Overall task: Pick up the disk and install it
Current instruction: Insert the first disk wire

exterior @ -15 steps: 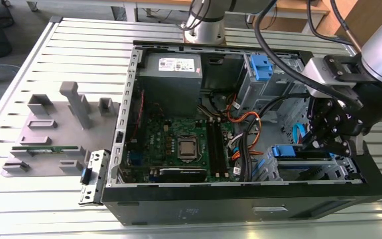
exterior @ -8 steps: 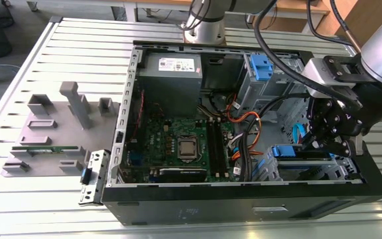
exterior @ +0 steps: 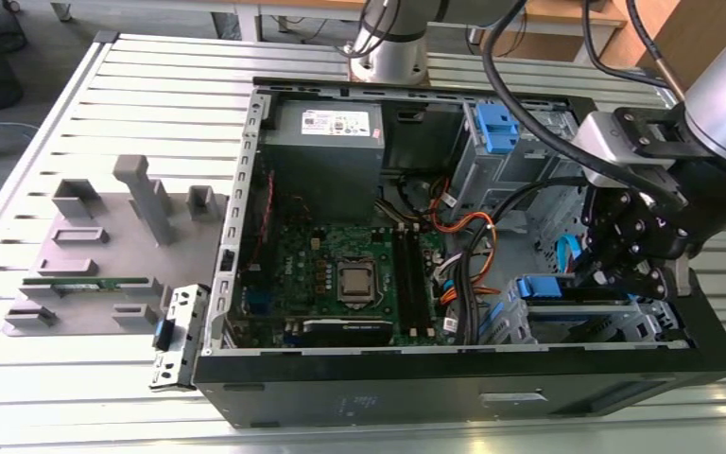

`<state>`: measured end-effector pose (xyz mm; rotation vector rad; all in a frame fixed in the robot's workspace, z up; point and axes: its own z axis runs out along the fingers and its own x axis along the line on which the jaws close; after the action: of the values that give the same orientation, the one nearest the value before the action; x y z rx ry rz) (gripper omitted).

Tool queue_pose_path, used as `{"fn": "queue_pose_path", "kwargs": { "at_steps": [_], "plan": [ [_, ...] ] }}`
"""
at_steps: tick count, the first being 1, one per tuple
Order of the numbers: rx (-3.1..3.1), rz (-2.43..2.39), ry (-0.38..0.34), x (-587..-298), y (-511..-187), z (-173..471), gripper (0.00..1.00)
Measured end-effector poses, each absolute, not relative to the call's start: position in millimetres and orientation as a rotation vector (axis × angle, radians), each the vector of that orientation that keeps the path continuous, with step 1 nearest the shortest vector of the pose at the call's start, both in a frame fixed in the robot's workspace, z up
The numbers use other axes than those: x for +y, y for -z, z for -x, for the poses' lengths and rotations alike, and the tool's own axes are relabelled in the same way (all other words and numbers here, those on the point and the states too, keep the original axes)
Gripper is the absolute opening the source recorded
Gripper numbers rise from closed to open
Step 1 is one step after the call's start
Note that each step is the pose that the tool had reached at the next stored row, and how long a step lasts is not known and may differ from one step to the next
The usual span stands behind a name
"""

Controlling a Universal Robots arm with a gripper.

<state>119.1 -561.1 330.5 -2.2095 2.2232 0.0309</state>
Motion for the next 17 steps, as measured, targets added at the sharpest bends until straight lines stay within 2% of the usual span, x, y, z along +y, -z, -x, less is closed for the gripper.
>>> {"fn": "queue_pose_path", "kwargs": {
  "at_steps": [17],
  "plan": [
    [2.223,2.209,-0.031,-561,-357,-119,0.23]
  ]
}}
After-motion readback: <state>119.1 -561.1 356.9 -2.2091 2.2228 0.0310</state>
